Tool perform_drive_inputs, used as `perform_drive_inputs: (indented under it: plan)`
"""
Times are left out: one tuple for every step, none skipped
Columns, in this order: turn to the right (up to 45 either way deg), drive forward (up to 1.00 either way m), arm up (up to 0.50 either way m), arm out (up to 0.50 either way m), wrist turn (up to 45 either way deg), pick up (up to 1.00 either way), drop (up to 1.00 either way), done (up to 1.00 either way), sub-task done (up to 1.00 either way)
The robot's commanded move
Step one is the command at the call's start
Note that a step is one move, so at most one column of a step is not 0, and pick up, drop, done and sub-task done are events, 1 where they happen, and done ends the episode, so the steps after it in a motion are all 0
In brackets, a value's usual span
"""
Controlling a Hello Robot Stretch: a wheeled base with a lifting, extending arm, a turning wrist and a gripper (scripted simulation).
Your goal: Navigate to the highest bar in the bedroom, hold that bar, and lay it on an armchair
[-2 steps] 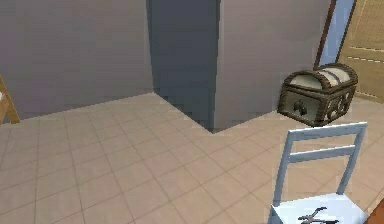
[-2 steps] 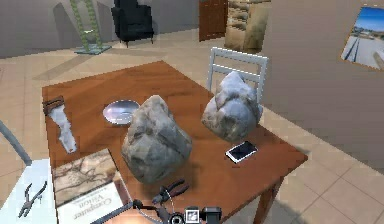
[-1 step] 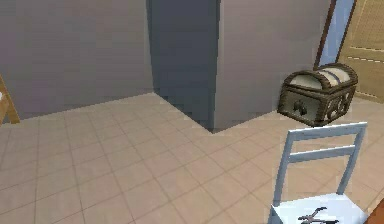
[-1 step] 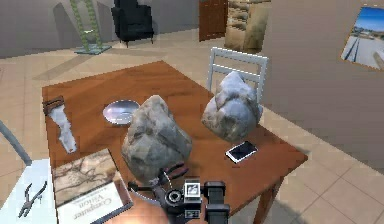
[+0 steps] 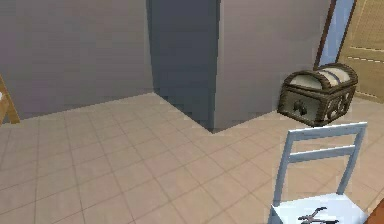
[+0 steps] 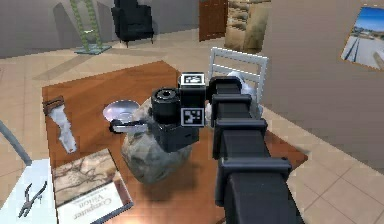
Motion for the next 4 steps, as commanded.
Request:
perform_drive_inputs:
  plan:
    - [0.0, 0.00, 0.00, 0.00, -45.0, 0.00, 0.00, 0.00, 0.00]
    - [0.0, 0.00, 0.00, 0.00, -45.0, 0.00, 0.00, 0.00, 0.00]
    - [0.0, 0.00, 0.00, 0.00, -6.0, 0.00, 0.00, 0.00, 0.00]
    - [0.0, 0.00, 0.00, -0.14, 0.0, 0.00, 0.00, 0.00, 0.00]
